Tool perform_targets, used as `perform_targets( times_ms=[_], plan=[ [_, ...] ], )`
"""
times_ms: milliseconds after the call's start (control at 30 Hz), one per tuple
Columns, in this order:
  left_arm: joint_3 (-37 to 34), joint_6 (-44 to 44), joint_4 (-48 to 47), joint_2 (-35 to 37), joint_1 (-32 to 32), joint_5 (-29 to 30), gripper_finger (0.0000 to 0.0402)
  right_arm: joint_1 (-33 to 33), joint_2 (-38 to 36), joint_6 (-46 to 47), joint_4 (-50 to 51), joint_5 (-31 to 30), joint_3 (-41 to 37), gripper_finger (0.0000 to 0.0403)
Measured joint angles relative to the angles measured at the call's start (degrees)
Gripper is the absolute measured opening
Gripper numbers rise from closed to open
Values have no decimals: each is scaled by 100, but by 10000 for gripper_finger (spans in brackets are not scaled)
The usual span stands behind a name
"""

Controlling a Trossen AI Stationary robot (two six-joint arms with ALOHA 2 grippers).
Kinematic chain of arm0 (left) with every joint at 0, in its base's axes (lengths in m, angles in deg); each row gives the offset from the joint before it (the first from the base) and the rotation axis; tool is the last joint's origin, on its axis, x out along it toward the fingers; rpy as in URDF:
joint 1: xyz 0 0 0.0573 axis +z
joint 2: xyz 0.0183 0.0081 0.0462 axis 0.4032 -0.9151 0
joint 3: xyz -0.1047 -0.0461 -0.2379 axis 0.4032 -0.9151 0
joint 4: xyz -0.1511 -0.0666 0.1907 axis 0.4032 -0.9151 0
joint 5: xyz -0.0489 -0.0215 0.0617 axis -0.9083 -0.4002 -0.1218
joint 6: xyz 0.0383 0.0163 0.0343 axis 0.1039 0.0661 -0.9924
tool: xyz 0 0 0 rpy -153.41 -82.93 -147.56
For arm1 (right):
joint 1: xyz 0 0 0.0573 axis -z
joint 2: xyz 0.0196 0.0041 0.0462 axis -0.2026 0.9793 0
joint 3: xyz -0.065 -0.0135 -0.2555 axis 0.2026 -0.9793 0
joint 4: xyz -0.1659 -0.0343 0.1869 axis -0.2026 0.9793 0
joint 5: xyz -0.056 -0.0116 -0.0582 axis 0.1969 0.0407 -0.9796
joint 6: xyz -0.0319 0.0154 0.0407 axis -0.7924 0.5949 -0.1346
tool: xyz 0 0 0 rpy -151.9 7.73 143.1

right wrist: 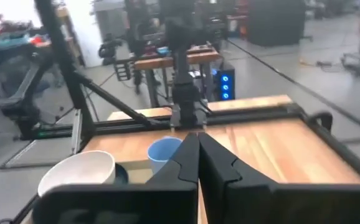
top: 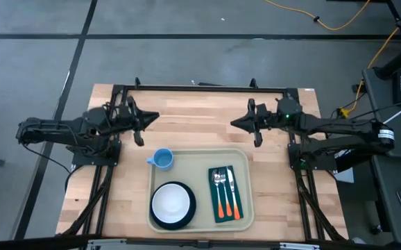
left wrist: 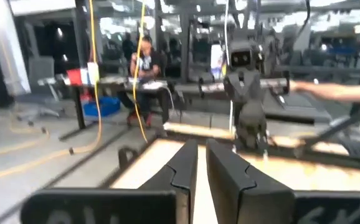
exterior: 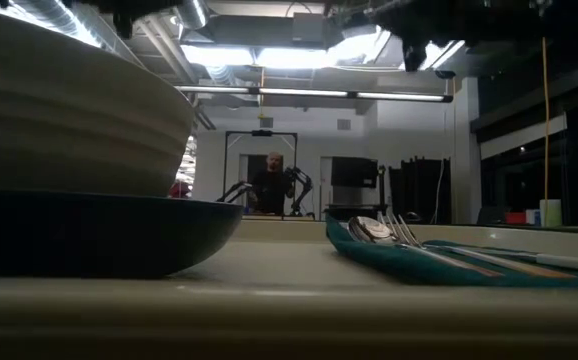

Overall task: Set up tray
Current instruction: Return to Home Position

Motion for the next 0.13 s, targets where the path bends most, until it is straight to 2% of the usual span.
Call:
perform_targets(
  times_ms=[133],
  plan=[
    [-501, 194, 71, 137, 4, -14, 27, 102, -5, 374, -334, -113, -532, 8]
  ],
)
